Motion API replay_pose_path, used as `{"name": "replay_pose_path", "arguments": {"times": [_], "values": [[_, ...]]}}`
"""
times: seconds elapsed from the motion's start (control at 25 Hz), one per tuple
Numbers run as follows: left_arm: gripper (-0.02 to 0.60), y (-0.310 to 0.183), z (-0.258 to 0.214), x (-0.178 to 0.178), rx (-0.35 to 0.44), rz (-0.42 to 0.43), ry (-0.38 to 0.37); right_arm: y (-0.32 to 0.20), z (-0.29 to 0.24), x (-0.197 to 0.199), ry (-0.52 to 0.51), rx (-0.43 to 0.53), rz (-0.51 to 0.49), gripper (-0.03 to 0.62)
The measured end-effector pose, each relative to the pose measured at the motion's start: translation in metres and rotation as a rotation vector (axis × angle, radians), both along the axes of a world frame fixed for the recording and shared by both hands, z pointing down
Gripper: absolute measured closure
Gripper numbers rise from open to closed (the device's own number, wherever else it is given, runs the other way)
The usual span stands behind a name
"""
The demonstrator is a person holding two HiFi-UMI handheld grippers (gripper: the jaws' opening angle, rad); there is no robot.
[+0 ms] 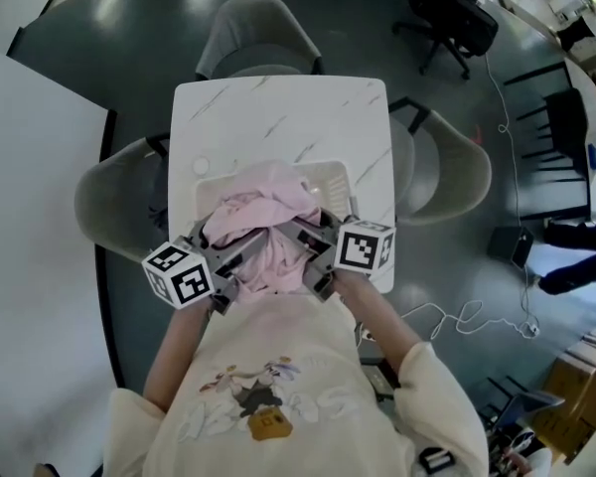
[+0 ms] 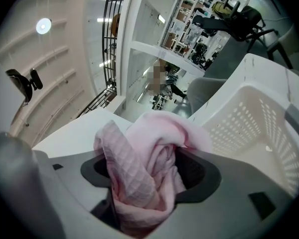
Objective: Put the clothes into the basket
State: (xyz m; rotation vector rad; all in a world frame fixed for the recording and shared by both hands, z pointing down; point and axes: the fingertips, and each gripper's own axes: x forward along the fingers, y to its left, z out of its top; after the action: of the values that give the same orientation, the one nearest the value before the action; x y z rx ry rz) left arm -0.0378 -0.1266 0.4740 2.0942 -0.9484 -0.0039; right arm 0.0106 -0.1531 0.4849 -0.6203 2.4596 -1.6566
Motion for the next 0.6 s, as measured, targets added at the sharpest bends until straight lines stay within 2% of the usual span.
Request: {"name": "replay_pose_path", "arguments": {"times": [0.16,0.28,0.6], "values": [[0.187,-0.002,0.011,0.003,-0.013,-0.008,-0.044,-0.002,0.017,0.006,0.023,-0.039,0.005,0.260],[0.187,-0.004,0.019,0.003,-0.040,-0.018,-0.044,-0.001,0.032,0.009,0.061,-0.070,-0.007,0.260],[0.187,-0.010,0.050,0.001,-0.090,-0.026,-0.048,-0.008,0.057,0.006,0.080,-0.107,-0.009,0.260]]}}
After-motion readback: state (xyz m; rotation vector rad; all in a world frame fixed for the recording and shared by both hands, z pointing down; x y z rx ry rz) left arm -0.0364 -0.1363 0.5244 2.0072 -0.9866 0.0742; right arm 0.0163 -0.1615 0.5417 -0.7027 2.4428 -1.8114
